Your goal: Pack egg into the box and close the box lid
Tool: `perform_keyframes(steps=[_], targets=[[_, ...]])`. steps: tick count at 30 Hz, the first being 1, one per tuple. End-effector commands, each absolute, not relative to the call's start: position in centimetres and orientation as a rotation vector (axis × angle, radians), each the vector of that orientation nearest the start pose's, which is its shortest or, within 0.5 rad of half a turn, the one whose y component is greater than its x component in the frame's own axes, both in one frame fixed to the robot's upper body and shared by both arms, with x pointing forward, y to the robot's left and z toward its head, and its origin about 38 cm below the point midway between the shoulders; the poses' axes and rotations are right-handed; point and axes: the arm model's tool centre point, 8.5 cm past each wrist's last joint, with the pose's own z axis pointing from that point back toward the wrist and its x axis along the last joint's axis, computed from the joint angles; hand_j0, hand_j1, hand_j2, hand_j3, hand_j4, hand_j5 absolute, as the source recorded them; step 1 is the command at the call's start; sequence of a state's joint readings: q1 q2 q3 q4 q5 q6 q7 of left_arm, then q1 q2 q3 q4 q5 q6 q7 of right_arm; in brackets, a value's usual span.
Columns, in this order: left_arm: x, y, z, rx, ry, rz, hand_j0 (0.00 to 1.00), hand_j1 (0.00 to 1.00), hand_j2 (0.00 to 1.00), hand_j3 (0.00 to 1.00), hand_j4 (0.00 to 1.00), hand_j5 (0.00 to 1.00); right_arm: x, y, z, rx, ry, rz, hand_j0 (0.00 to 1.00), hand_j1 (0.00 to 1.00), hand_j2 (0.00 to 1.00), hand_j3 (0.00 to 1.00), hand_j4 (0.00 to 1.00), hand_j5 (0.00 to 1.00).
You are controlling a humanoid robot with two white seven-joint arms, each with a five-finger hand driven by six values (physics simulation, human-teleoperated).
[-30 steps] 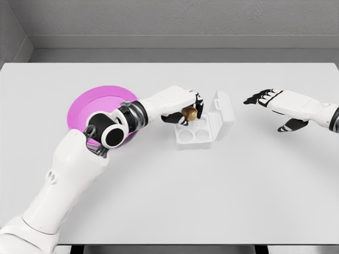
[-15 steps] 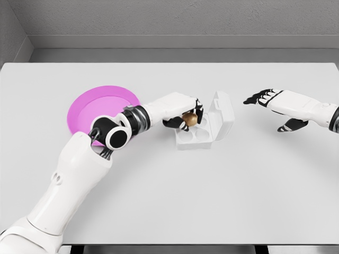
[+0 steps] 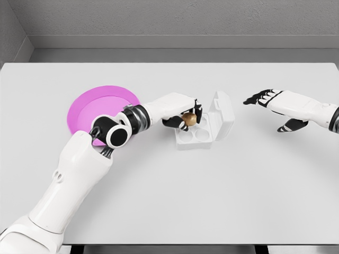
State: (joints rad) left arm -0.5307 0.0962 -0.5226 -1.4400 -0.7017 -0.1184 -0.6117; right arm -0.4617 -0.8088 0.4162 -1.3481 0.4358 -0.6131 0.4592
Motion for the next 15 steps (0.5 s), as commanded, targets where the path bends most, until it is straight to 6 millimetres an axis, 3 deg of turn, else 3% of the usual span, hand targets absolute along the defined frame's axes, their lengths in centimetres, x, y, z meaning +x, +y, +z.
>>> perform_keyframes(steps=[1, 6, 15], targets=[[44.27, 6.18, 16.05, 0.191, -1.508, -1.713, 0.33, 0.33, 0.33, 0.33, 0.33, 0.33, 42.57, -36.03, 18.18, -0.456, -1.386, 1.879, 1.0, 1.0, 1.0, 1.0, 1.0, 1.0], [44.67, 6.22, 15.49, 0.183, -1.486, -1.708, 0.33, 0.33, 0.33, 0.33, 0.33, 0.33, 42.6, -36.03, 18.25, -0.458, -1.387, 1.879, 1.0, 1.0, 1.0, 1.0, 1.0, 1.0], [44.95, 5.6, 16.32, 0.19, -1.504, -1.716, 0.33, 0.33, 0.33, 0.33, 0.33, 0.33, 42.57, -36.03, 18.18, -0.456, -1.386, 1.879, 1.0, 1.0, 1.0, 1.0, 1.0, 1.0]])
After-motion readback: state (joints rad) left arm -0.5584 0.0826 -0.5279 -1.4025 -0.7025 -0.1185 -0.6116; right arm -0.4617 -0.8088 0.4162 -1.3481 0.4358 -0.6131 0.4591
